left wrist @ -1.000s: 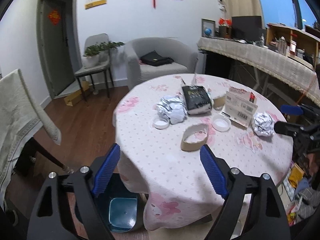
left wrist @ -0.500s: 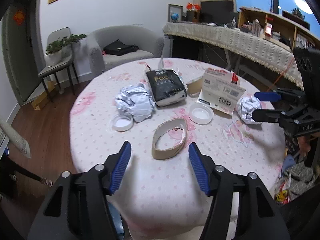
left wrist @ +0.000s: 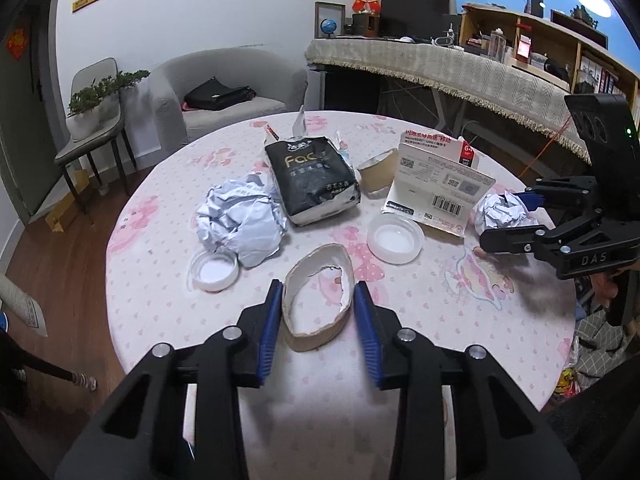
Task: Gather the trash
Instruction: 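Grasp the brown tape roll with the left tool while the right tool grasps crumpled white paper, then carry the tape roll and the paper over the teal bin with both tools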
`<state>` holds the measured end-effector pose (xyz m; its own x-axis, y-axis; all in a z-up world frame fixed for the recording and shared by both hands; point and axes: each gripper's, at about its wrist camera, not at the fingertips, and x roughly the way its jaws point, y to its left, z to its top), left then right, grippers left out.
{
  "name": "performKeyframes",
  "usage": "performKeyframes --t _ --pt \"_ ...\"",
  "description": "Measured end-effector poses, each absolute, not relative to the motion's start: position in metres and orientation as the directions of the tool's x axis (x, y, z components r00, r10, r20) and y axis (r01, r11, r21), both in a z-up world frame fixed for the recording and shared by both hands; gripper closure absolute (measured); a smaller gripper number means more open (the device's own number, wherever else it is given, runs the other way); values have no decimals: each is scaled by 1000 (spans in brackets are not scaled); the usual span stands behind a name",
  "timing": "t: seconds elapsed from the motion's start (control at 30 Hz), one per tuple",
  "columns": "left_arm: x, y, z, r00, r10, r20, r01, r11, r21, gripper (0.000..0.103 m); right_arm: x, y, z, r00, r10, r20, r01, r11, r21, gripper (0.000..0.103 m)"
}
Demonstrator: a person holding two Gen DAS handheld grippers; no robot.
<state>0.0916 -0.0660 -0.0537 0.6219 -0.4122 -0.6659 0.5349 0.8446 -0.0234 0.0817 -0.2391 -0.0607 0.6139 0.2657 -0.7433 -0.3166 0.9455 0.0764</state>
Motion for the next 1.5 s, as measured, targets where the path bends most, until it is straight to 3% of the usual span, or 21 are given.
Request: performKeyframes --t 0.13,0.77,1.03,1.5 --pt "96 -67 -53 615 -422 -666 533 845 -43 66 83 -242 -58 619 264 -740 -308 948 81 57" --pt "89 -22 -4 752 -365 -548 383 920 -87 66 72 -245 11 813 229 -536 -229 971 69 57" --pt "95 13 -7 786 -250 -565 260 963 -66 66 84 -202 17 799 295 -524 -297 951 84 57" --pt "104 109 -51 754 -99 -649 92 995 -44 66 115 -90 -4 701 410 -583 -436 894 105 57"
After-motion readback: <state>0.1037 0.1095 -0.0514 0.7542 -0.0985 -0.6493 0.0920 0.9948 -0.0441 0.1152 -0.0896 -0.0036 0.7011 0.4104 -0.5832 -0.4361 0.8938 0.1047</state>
